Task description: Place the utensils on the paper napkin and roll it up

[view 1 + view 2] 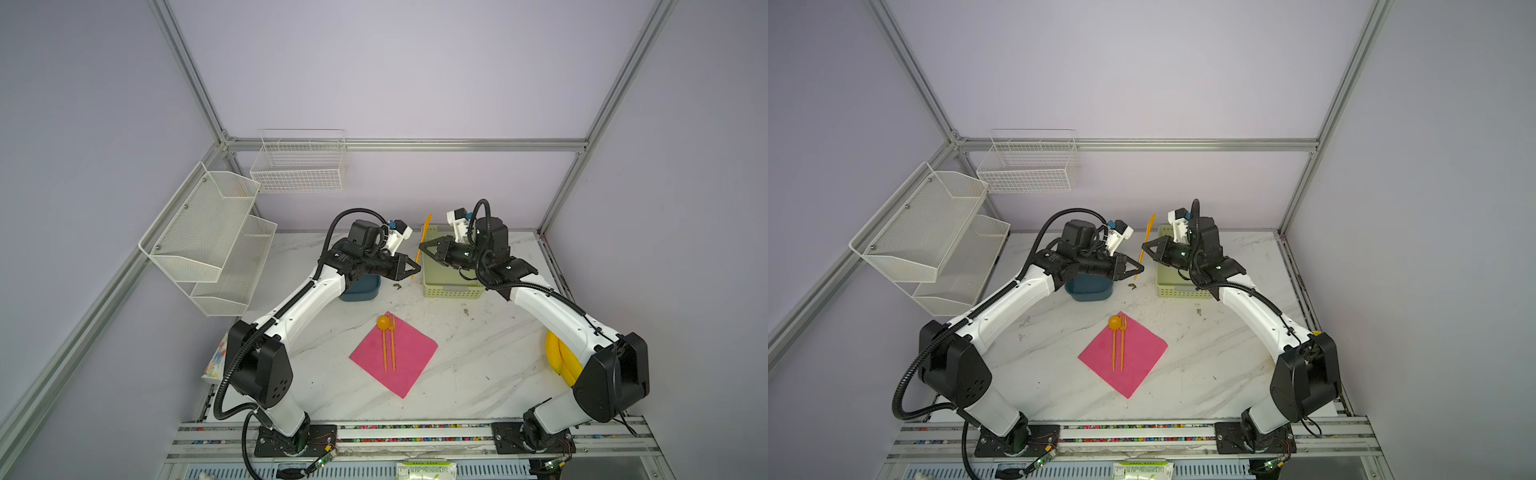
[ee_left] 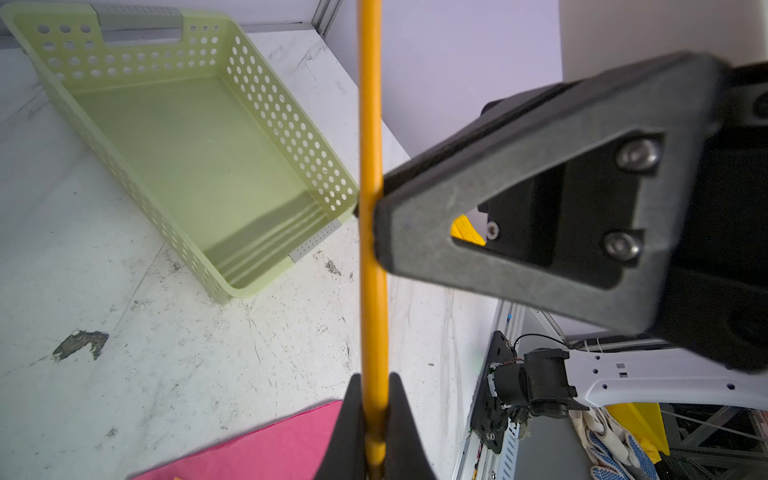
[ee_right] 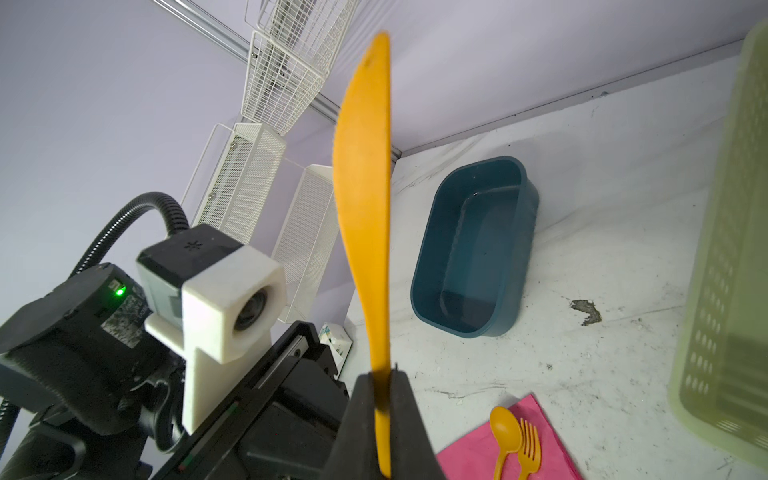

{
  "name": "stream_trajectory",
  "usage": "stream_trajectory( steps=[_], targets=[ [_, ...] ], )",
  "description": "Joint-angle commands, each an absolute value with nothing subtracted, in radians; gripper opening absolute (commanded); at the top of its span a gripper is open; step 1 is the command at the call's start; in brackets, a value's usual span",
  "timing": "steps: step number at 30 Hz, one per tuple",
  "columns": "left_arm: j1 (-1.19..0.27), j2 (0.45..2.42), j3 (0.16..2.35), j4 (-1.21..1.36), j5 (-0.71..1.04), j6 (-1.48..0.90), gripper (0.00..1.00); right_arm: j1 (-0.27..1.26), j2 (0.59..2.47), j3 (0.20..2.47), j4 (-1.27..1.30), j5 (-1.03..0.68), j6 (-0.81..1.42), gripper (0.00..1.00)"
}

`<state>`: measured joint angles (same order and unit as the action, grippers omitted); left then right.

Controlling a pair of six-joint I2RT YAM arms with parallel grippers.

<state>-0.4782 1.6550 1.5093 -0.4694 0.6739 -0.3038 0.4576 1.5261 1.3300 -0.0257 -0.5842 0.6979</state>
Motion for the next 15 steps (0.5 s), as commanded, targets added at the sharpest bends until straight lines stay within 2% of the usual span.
stream_trajectory(
  steps=[1,4,7,15],
  targets=[
    [-0.482,1.617,1.536,-0.455,0.675,-0.301,0.12,0.464,1.521,1.374,-0.050,-0.573,0.693,0.05],
    [-0.480,1.604,1.536,-0.471,0.655,-0.295,0.24,0.463,1.524,1.394,-0.108,-0.541,0.674,0.04],
    [-0.479,1.583,1.530,-0.501,0.620,-0.275,0.29,0.463,1.537,1.420,-0.185,-0.513,0.644,0.03],
    [-0.416,1.517,1.473,-0.548,0.562,-0.251,0.32,0.501,1.578,1.474,-0.376,-0.444,0.572,0.03]
  ],
)
